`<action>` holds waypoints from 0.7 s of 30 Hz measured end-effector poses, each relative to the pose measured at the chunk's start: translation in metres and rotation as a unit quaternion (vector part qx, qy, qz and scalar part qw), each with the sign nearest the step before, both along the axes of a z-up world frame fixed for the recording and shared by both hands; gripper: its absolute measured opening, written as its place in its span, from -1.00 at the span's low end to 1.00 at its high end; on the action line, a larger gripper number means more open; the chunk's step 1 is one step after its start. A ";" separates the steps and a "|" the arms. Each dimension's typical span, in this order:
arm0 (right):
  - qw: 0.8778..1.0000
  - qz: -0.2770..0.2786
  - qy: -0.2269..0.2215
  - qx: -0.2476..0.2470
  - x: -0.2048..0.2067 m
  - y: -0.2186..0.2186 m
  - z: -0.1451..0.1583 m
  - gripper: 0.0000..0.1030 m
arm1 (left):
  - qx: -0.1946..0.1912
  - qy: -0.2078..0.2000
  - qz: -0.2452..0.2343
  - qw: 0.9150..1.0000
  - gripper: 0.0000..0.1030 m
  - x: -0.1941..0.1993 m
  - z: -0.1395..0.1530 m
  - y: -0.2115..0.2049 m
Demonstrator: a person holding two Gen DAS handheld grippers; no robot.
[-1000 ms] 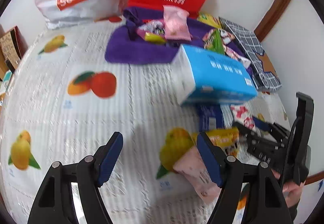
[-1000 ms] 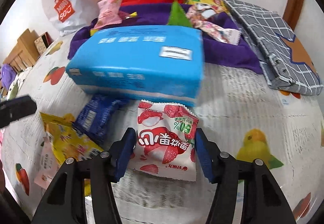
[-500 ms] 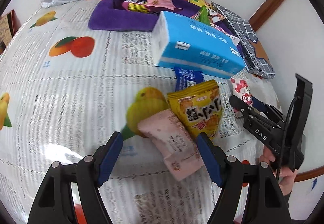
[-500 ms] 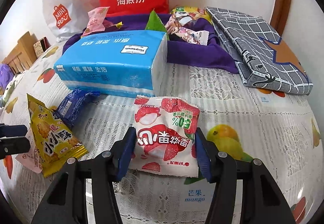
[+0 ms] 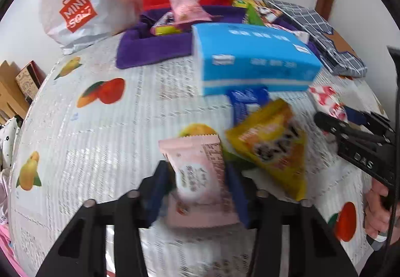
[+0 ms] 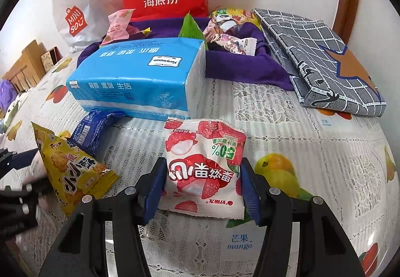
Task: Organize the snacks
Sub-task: 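Grasp the strawberry candy packet with the right tool while the left tool grasps a pink biscuit packet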
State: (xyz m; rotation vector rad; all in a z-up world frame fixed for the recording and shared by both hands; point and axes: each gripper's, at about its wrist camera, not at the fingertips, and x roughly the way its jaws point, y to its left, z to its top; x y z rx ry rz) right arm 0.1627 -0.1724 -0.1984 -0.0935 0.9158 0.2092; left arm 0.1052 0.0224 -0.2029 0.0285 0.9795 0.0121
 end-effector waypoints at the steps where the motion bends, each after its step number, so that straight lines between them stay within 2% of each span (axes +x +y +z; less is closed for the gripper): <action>1: 1.000 0.000 0.000 0.000 0.000 0.000 0.000 0.10 | 0.001 -0.003 0.007 1.000 -0.20 0.003 0.000 0.007; 6: 1.000 0.000 0.000 0.000 0.000 0.001 0.000 0.10 | -0.007 -0.015 0.019 1.000 -0.14 0.008 -0.003 0.031; 10: 1.000 0.000 0.000 0.000 0.000 0.001 0.000 0.10 | -0.007 -0.021 0.038 0.999 0.16 0.003 -0.005 0.039; 12: 1.000 0.000 0.000 0.000 0.000 0.001 0.000 0.10 | -0.009 -0.027 0.042 0.999 0.16 0.000 -0.006 0.042; 14: 1.000 0.000 -0.001 0.000 -0.001 0.001 0.000 0.10 | -0.005 -0.033 0.042 0.999 0.13 -0.002 -0.006 0.041; 16: 1.000 0.000 -0.001 0.000 -0.001 0.000 0.000 0.10 | -0.005 -0.037 0.032 0.999 -0.17 -0.003 -0.005 0.039; 21: 1.000 0.000 0.000 0.002 0.000 0.000 0.000 0.10 | -0.002 -0.048 0.027 0.998 -0.21 -0.002 -0.005 0.040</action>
